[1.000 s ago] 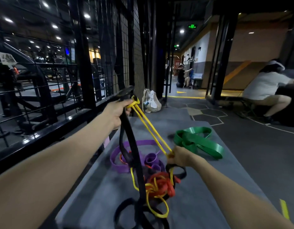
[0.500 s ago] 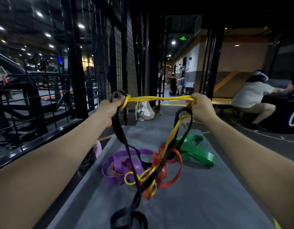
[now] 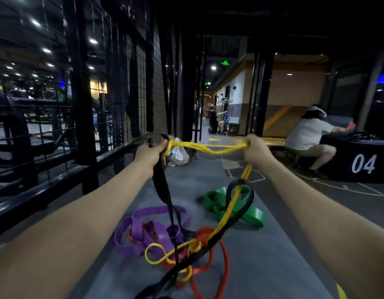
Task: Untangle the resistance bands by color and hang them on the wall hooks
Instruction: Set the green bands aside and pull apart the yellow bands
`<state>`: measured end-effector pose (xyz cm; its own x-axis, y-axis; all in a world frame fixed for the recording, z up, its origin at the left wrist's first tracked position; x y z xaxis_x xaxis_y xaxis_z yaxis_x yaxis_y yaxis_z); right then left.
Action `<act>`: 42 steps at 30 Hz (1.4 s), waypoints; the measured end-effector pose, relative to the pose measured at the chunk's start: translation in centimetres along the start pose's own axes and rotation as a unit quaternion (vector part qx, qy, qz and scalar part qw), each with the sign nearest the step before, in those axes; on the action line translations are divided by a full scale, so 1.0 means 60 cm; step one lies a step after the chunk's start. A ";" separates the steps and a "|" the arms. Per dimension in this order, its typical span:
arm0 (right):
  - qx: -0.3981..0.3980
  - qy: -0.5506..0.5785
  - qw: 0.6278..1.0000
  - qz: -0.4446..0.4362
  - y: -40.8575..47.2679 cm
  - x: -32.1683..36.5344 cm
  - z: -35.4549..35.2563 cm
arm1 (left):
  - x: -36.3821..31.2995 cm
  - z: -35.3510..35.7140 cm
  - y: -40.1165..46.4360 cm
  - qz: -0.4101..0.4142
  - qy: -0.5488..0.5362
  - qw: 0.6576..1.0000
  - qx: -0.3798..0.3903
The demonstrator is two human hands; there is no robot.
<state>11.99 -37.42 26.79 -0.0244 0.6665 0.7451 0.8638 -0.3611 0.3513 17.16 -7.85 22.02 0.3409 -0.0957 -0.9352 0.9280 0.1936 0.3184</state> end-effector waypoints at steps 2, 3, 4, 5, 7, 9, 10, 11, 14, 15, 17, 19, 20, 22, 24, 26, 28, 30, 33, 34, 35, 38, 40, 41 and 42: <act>0.050 -0.100 0.994 -0.010 -0.019 -0.045 0.042 | 0.018 -0.038 0.006 -0.021 0.001 0.999 -0.030; 0.066 -0.119 0.991 -0.010 -0.032 -0.067 0.059 | 0.024 -0.052 0.008 -0.026 0.005 0.999 -0.032; 0.077 -0.134 0.988 -0.016 -0.042 -0.083 0.077 | 0.028 -0.061 0.008 -0.029 0.006 0.999 -0.028; 0.081 -0.157 0.984 -0.017 -0.050 -0.105 0.094 | 0.030 -0.068 0.007 -0.030 0.004 0.999 -0.024; 0.083 -0.219 0.972 0.002 -0.065 -0.159 0.123 | 0.034 -0.081 0.002 -0.039 -0.015 0.998 -0.035; 0.098 -0.305 0.947 0.025 -0.086 -0.221 0.147 | 0.034 -0.108 -0.002 -0.046 -0.020 0.996 -0.071; 0.112 -0.331 0.936 0.044 -0.100 -0.252 0.156 | 0.034 -0.125 -0.003 -0.046 -0.010 0.994 -0.094; 0.132 -0.339 0.929 0.070 -0.113 -0.281 0.161 | 0.037 -0.143 0.000 -0.043 -0.001 0.992 -0.118; 0.176 -0.302 0.930 0.116 -0.130 -0.306 0.160 | 0.046 -0.174 0.000 -0.021 0.069 0.988 -0.135; 0.168 -0.286 0.936 0.113 -0.123 -0.297 0.152 | 0.053 -0.175 0.002 -0.018 0.101 0.988 -0.119; 0.128 -0.233 0.959 0.096 -0.101 -0.259 0.124 | 0.076 -0.166 -0.005 -0.047 0.144 0.986 -0.066; 0.104 -0.122 0.982 0.102 -0.084 -0.224 0.099 | 0.105 -0.158 -0.011 -0.075 0.170 0.983 -0.009; 0.103 -0.074 0.987 0.101 -0.078 -0.207 0.093 | 0.122 -0.156 -0.014 -0.085 0.188 0.978 0.016; 0.112 -0.021 0.990 0.079 -0.074 -0.169 0.092 | 0.146 -0.150 -0.024 -0.100 0.276 0.952 0.087; 0.124 0.001 0.991 0.053 -0.081 -0.132 0.098 | 0.156 -0.131 -0.046 -0.110 0.392 0.894 0.186; 0.135 0.016 0.990 0.039 -0.092 -0.101 0.106 | 0.162 -0.104 -0.070 -0.115 0.523 0.795 0.285; 0.144 0.012 0.989 0.018 -0.101 -0.076 0.117 | 0.145 -0.070 -0.088 -0.075 0.583 0.750 0.305; 0.157 -0.009 0.988 0.003 -0.108 -0.054 0.129 | 0.120 -0.001 -0.117 -0.040 0.443 0.837 0.317; 0.141 -0.067 0.987 -0.036 -0.117 -0.017 0.137 | 0.093 0.123 -0.188 0.000 0.238 0.886 0.398; 0.124 -0.094 0.986 -0.053 -0.118 -0.005 0.136 | 0.084 0.155 -0.209 0.032 0.215 0.878 0.426; 0.109 -0.112 0.985 -0.066 -0.118 0.001 0.133 | 0.077 0.172 -0.216 0.066 0.216 0.876 0.426; 0.084 -0.134 0.984 -0.085 -0.118 -0.003 0.125 | 0.071 0.165 -0.192 0.124 0.303 0.870 0.369; 0.079 -0.125 0.985 -0.089 -0.120 -0.013 0.127 | 0.068 0.145 -0.173 0.140 0.328 0.864 0.354; 0.076 -0.120 0.986 -0.088 -0.121 -0.018 0.131 | 0.064 0.136 -0.166 0.146 0.319 0.869 0.350; 0.075 -0.115 0.987 -0.082 -0.121 -0.023 0.137 | 0.055 0.125 -0.162 0.149 0.304 0.877 0.340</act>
<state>9.92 -30.37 18.53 -0.0705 0.8447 0.5305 0.9232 -0.1462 0.3555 10.42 -17.38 17.02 0.6321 0.4383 -0.6390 0.7570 -0.5255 0.3884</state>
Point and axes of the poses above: each hand's wrist, its own y-axis towards the middle knuckle, its own z-axis out of the palm, x = y × z, the point moved 9 cm from there along y, towards the middle knuckle, and after that the axes turned 9 degrees about z, right-handed, at the moved point
